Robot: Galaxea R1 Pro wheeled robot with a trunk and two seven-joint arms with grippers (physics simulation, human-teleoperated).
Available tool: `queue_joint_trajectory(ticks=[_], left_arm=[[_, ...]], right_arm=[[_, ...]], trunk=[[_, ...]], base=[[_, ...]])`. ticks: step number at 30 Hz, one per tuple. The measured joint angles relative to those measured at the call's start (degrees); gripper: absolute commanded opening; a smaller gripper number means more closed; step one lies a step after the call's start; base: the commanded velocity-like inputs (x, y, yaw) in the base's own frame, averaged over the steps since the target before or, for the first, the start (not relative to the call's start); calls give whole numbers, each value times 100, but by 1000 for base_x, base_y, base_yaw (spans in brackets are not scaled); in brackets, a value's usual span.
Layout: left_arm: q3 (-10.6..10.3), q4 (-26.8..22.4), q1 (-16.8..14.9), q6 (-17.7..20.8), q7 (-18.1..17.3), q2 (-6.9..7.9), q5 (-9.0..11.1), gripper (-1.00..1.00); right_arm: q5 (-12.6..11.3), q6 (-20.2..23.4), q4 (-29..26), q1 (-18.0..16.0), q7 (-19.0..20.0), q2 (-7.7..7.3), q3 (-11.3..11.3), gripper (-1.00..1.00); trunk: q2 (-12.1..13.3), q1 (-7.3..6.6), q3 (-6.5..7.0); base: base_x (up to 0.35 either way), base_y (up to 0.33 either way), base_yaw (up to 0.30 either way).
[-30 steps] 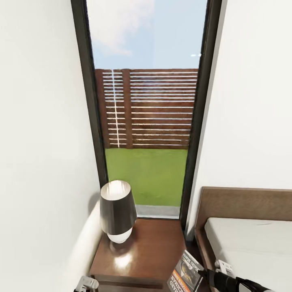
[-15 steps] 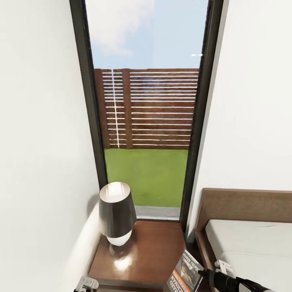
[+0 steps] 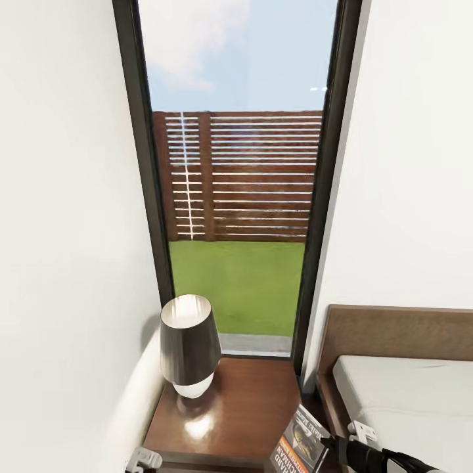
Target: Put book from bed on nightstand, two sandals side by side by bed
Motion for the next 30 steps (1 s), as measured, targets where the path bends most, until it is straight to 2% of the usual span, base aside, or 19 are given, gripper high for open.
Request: queue_joint_trajectory(ticks=[2, 6, 7, 9, 10, 13, 14, 18, 22, 25, 27, 28, 29, 30], left_arm=[[4, -43, -23, 27, -464, -3, 12, 100], [13, -234, -87, 240, -1018, -21, 60, 100], [16, -348, -130, 403, -1161, -72, 136, 100], [18, -706, -230, 778, -1344, -253, 419, 100], [14, -829, -249, 874, -1373, -307, 511, 100], [13, -1527, -298, 1337, -1460, -664, 963, 100], [11, -1863, -312, 1572, -1479, -885, 1085, 100], [1, -2137, -326, 1762, -1482, -1213, 1160, 100], [-1, -2172, -326, 1773, -1482, -1239, 1173, 100], [-3, -2178, -325, 1768, -1476, -1247, 1176, 100], [-3, -2178, -326, 1767, -1474, -1247, 1176, 100], [-4, -2178, -326, 1766, -1474, -1245, 1177, 100], [-5, -2178, -325, 1766, -1473, -1243, 1176, 100], [-1, -2177, -326, 1763, -1469, -1240, 1176, 100]], right_arm=[[0, 0, 2, 0, 9, 0, 1, -100], [-3, 0, 3, 0, 9, 0, 1, -100], [-5, 0, 3, 0, 11, 0, 1, -100], [-5, 0, 4, 0, 13, 0, 2, -100], [-4, 0, 4, 0, 14, 0, 0, -100], [-6, -1, 4, 0, 14, 0, 1, -100], [-8, -1, 4, 0, 14, 0, 2, -100], [-7, 1, -1, 0, 30, 0, 0, -100], [-15, 53, -27, 0, 65, -11, -21, -100], [-36, 173, -183, -2, 125, -225, -92, -100], [-38, 494, -452, -12, 277, -333, -161, -100], [-24, 858, -709, -13, 369, -378, -95, -100], [-37, 1337, -1027, -14, 436, -410, -114, -100], [-36, 2337, -1670, -14, 507, -439, -48, -100]], trunk=[[0, 0, 0], [0, 0, 0], [0, 0, 1], [0, 0, 1], [0, 0, 0], [0, 0, 1], [0, 0, 1], [0, 0, 0], [1, 0, 0], [0, 0, 0], [0, 0, 1], [0, 0, 1], [0, 0, 1], [1, 0, 1]], base=[[0, 0, 0], [0, 0, 0], [0, 0, 0], [0, 0, 0], [0, 0, 0], [0, 0, 0], [0, 0, 0], [0, 0, 0], [0, 0, 0], [0, 0, 0], [0, 0, 0], [0, 0, 0], [0, 0, 0], [0, 0, 0]])
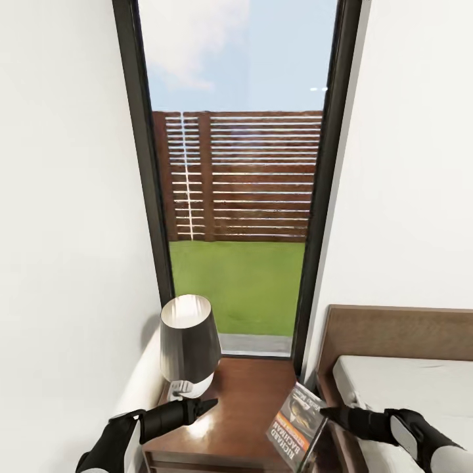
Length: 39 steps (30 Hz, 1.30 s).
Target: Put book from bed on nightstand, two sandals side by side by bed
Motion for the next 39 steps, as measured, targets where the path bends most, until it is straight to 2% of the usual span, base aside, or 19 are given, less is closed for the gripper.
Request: queue_joint_trajectory(ticks=[1, 3, 5, 8, 9, 10, 11, 13, 15, 16, 19, 20, 22, 24, 28, 30, 36, 39], left_arm=[[2, 0, -1, -3, 2, 1, 0, 100], [3, -1, 0, -5, 3, 2, 1, 100], [3, -1, 1, -5, 4, 2, 1, 100], [11, 2, 0, -6, 4, 2, 6, 100], [19, 6, 1, -6, 4, 2, 8, 100], [26, 7, 0, -7, 4, 2, 10, 100], [35, 7, -1, -6, 4, 2, 13, 100], [50, 8, -1, -7, 6, 2, 16, 100], [54, 12, -1, -10, 10, 2, 17, 100], [54, 11, -2, -11, 11, 2, 18, 100], [56, 15, 0, -14, 17, 1, 18, 100], [56, 15, 0, -14, 18, 1, 20, 100], [56, 16, 1, -15, 20, 0, 24, 100], [56, 17, -1, -15, 21, -2, 26, 100], [54, 43, -3, -15, 53, -6, 26, 100], [56, 50, -1, -15, 65, -7, 26, 100], [49, 51, -2, -15, 64, -14, 26, 100], [48, 51, -1, -12, 58, -15, 26, 100]], right_arm=[[-95, 483, -392, -4, 26, -9, -146, -100], [-26, 1021, -921, 0, 46, -15, -127, -100], [-56, 1233, -1157, 0, 49, -13, -158, -100], [-305, 1398, -1365, 0, 52, -12, -262, -100], [-675, 1397, -1407, -1, 25, 9, -379, -100], [-889, 1415, -1419, -1, 14, 36, -431, -100], [-954, 1377, -1418, 1, 6, 75, -440, -100], [-1304, 1382, -1432, 1, -1, 182, -484, -100], [-1466, 1364, -1477, 1, -4, 222, -495, -100], [-1509, 1364, -1494, 0, -5, 227, -499, -100], [-2068, 1363, -1555, -3, -10, 244, -544, -100], [-2154, 1361, -1556, -2, -12, 245, -546, -100], [-2481, 1365, -1560, -1, -18, 247, -558, -100], [-2667, 1360, -1558, -1, -19, 247, -557, -100], [-2786, 1361, -1552, 1, -26, 295, -554, -100], [-2791, 1361, -1542, 1, -33, 448, -550, -100], [-2783, 1353, -1526, 0, -52, 692, -553, -100], [-2781, 1344, -1525, -1, -53, 727, -556, -100]], trunk=[[-2, 0, 1], [0, 0, 0], [-1, 0, 0], [0, 0, 0], [0, 0, 0], [-2, 0, 0], [0, 0, -1], [0, 0, 0], [0, 0, -1], [-1, 0, -1], [-1, 0, 0], [-1, 0, -1], [-1, 0, -1], [-1, 0, -1], [-1, 0, -1], [-1, 0, -1], [-240, 131, -108], [-360, 197, -162]], base=[[0, 0, 0], [0, 0, 0], [0, 0, 0], [0, 0, 0], [0, 0, 0], [0, 0, 0], [0, 0, 0], [0, 0, 0], [0, 0, 0], [0, 0, 0], [0, 0, 0], [0, 0, 0], [0, 0, 0], [0, 0, 0], [0, 0, 0], [0, 0, 0], [0, 0, 0], [0, 0, 0]])
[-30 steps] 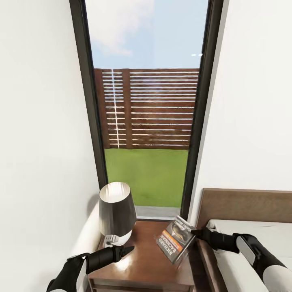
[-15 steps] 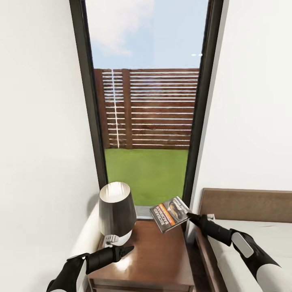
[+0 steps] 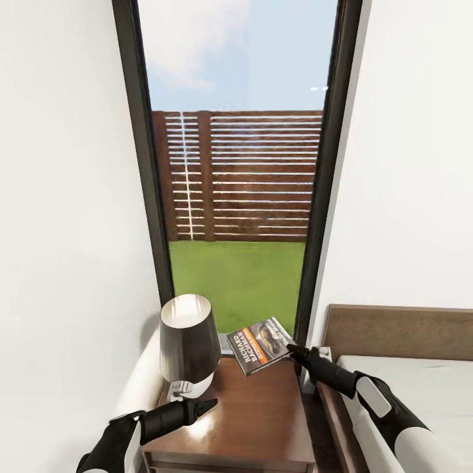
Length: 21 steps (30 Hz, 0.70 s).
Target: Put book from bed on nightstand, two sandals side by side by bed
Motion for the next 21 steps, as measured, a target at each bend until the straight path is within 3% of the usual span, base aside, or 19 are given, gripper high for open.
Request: queue_joint_trajectory(ticks=[21], left_arm=[[-7, 3, 4, 6, -7, 0, 1, 100]], right_arm=[[11, -5, 24, 6, -2, 13, 7, -100]], trunk=[[-836, 461, -368]], base=[[0, 0, 0]])
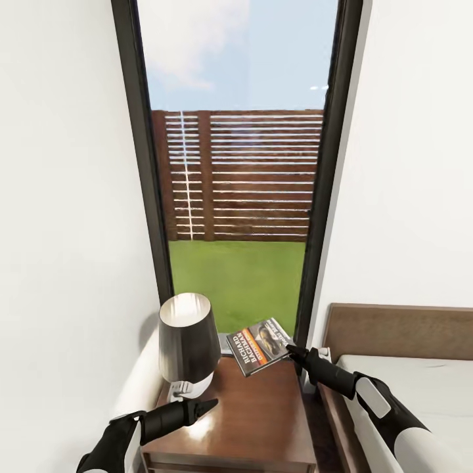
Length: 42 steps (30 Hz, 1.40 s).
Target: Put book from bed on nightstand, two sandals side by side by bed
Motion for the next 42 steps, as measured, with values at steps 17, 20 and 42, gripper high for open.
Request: queue_joint_trajectory(ticks=[17, 20, 42], left_arm=[[-2, 8, 2, 0, -2, 0, 0, 100], [-2, 7, -2, 0, -2, 0, -1, 100], [-2, 6, 0, 0, -2, 0, -5, 100]], right_arm=[[1, 0, 4, -1, -4, 0, 0, -100], [20, -89, 11, 0, -136, 5, -2, -100], [10, -253, 5, -1, -1080, 299, 0, -100]], trunk=[[-684, 374, -307], [-804, 440, -361], [-1688, 924, -757]], base=[[0, 0, 0], [0, 0, 0], [0, 0, 0]])
